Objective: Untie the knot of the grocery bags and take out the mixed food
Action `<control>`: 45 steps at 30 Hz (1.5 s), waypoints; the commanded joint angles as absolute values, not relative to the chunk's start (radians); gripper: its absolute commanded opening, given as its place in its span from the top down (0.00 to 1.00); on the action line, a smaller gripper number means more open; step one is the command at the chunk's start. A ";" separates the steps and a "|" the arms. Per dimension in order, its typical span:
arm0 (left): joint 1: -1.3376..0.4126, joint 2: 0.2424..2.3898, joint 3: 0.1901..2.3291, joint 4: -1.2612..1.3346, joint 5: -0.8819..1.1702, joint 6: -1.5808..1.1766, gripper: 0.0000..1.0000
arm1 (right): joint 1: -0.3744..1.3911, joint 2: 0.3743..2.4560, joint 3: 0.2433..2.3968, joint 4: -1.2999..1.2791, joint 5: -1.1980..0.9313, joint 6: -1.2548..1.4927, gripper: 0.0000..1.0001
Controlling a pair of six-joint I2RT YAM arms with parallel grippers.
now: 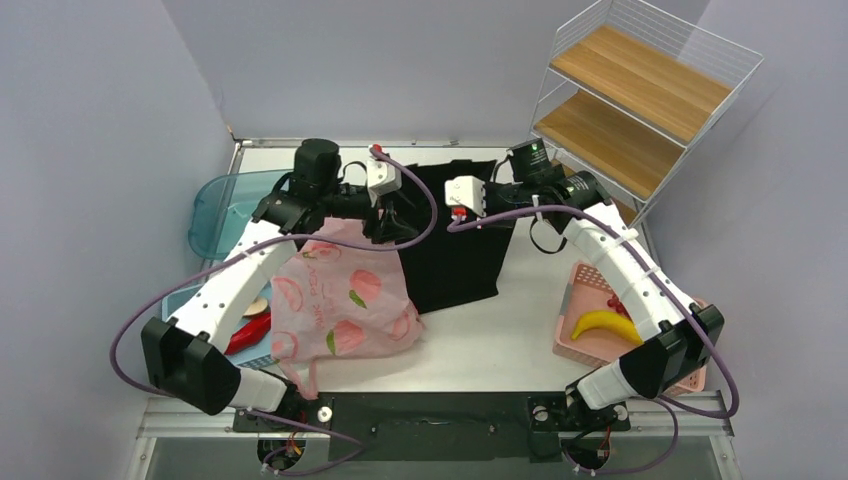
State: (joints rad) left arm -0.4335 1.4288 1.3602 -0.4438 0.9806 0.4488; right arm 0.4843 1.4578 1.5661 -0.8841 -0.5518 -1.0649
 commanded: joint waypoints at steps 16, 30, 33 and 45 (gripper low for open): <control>-0.028 1.248 1.400 -1.094 1.021 0.651 0.26 | 0.530 1.352 1.480 -1.014 -0.529 -0.937 1.00; -0.110 1.080 1.181 -0.759 0.739 0.345 0.98 | 0.580 1.234 1.420 -0.920 -0.510 -0.774 1.00; -0.046 1.091 1.338 -0.659 0.699 0.230 1.00 | 0.582 1.193 1.359 -0.913 -0.496 -0.762 1.00; -0.032 1.310 1.517 -0.058 0.230 -0.033 1.00 | 0.603 1.078 1.216 -0.911 -0.477 -0.800 1.00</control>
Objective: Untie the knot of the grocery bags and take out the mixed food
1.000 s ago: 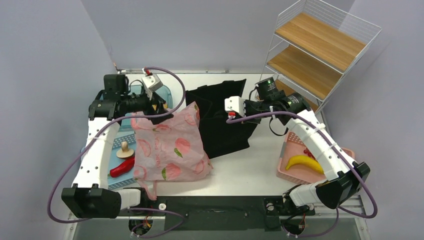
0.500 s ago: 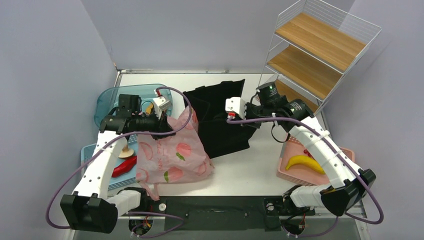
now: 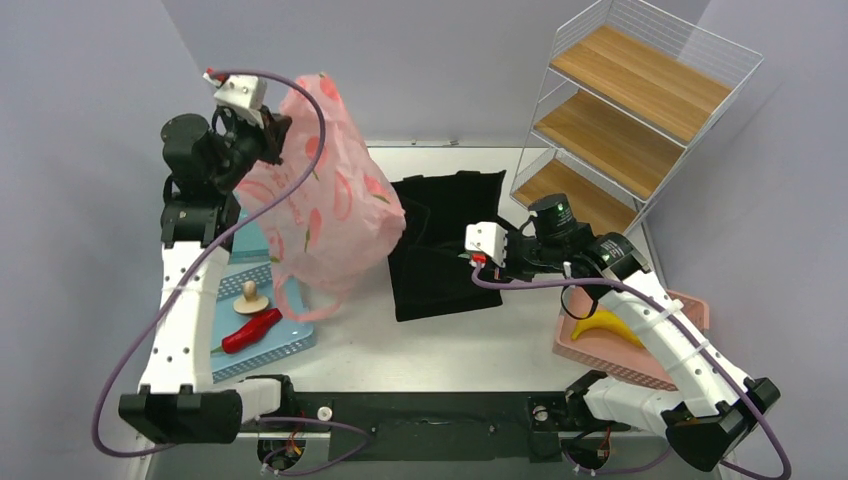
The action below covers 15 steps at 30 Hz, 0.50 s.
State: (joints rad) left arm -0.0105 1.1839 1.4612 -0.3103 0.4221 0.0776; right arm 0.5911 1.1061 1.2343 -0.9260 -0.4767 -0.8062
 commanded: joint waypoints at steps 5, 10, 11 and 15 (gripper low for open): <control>-0.116 1.467 1.608 0.124 0.108 0.020 1.00 | 0.608 1.060 1.203 -0.918 -0.468 -0.800 1.00; -0.197 1.660 1.777 0.179 0.026 0.013 1.00 | 0.609 1.034 1.177 -0.924 -0.463 -0.804 1.00; -0.210 1.684 1.814 0.199 0.018 0.024 1.00 | 0.608 1.032 1.174 -0.923 -0.462 -0.805 1.00; -0.277 1.861 1.960 0.233 -0.051 0.072 1.00 | 0.609 1.036 1.176 -0.923 -0.458 -0.805 1.00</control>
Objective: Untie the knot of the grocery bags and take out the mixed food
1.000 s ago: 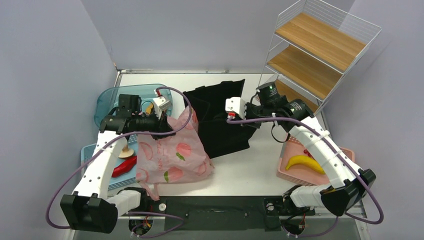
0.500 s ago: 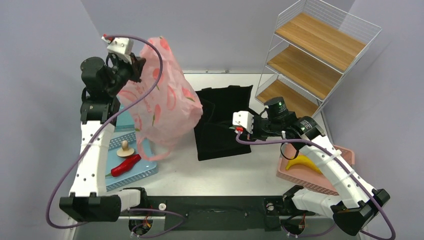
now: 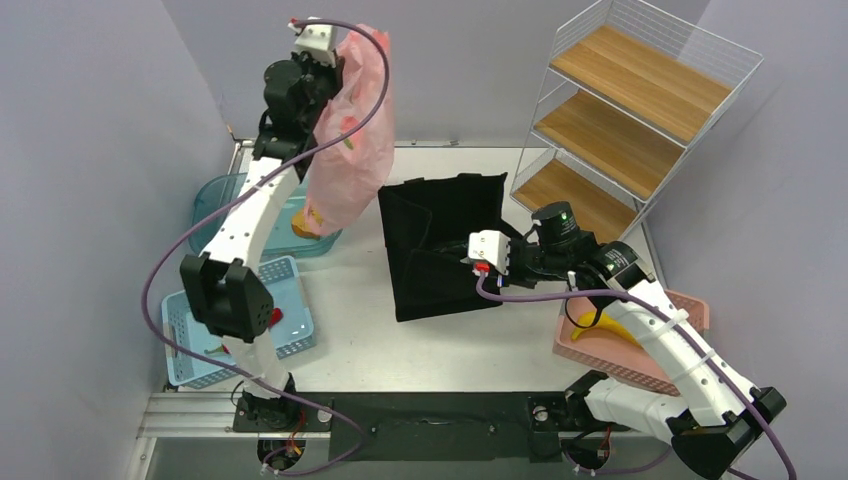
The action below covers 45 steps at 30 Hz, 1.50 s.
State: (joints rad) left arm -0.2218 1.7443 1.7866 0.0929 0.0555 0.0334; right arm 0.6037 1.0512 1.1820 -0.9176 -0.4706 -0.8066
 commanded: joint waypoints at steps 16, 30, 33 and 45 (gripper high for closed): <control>-0.349 1.975 2.100 0.098 0.297 0.015 0.35 | 0.615 1.088 1.242 -0.863 -0.513 -0.741 1.00; -0.303 1.395 1.641 -0.336 1.046 0.205 0.34 | 0.700 1.147 1.270 -0.808 -0.564 -0.610 1.00; -0.425 1.307 1.537 -0.368 0.922 0.295 0.40 | 0.711 1.147 1.248 -0.819 -0.565 -0.605 1.00; -0.689 1.174 1.263 -0.641 0.635 0.680 0.54 | 0.739 1.107 1.147 -0.891 -0.548 -0.601 0.91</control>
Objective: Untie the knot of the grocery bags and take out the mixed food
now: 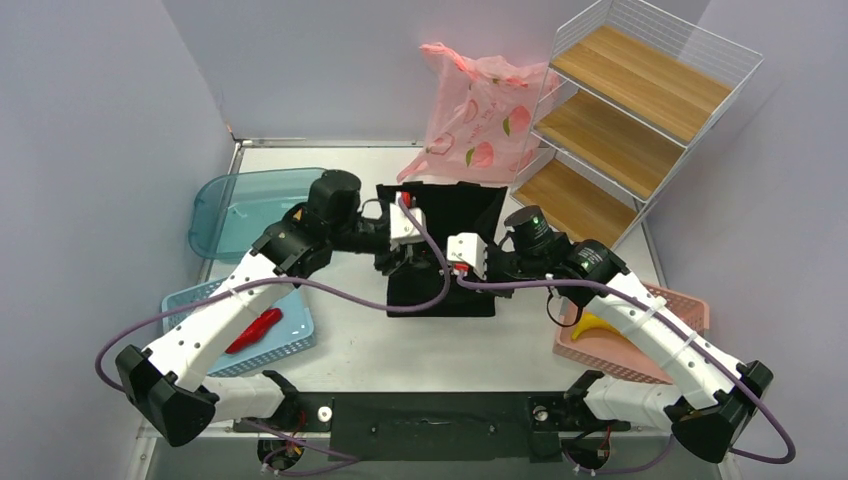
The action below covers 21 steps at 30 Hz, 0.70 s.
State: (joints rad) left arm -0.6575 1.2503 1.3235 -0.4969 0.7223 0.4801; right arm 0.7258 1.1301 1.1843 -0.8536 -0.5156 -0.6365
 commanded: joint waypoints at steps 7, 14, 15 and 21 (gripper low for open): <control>-0.788 1.057 1.131 -0.843 0.554 0.878 0.75 | 0.738 1.100 1.168 -0.903 -0.540 -0.530 0.72; -0.884 1.011 1.061 -0.866 0.513 0.932 0.76 | 0.731 1.147 1.320 -0.807 -0.557 -0.308 0.47; -0.888 1.012 1.058 -0.868 0.513 0.933 0.76 | 0.732 1.158 1.345 -0.796 -0.557 -0.269 0.46; -0.925 1.011 1.037 -0.870 0.507 0.946 0.77 | 0.736 1.197 1.396 -0.703 -0.509 -0.175 0.36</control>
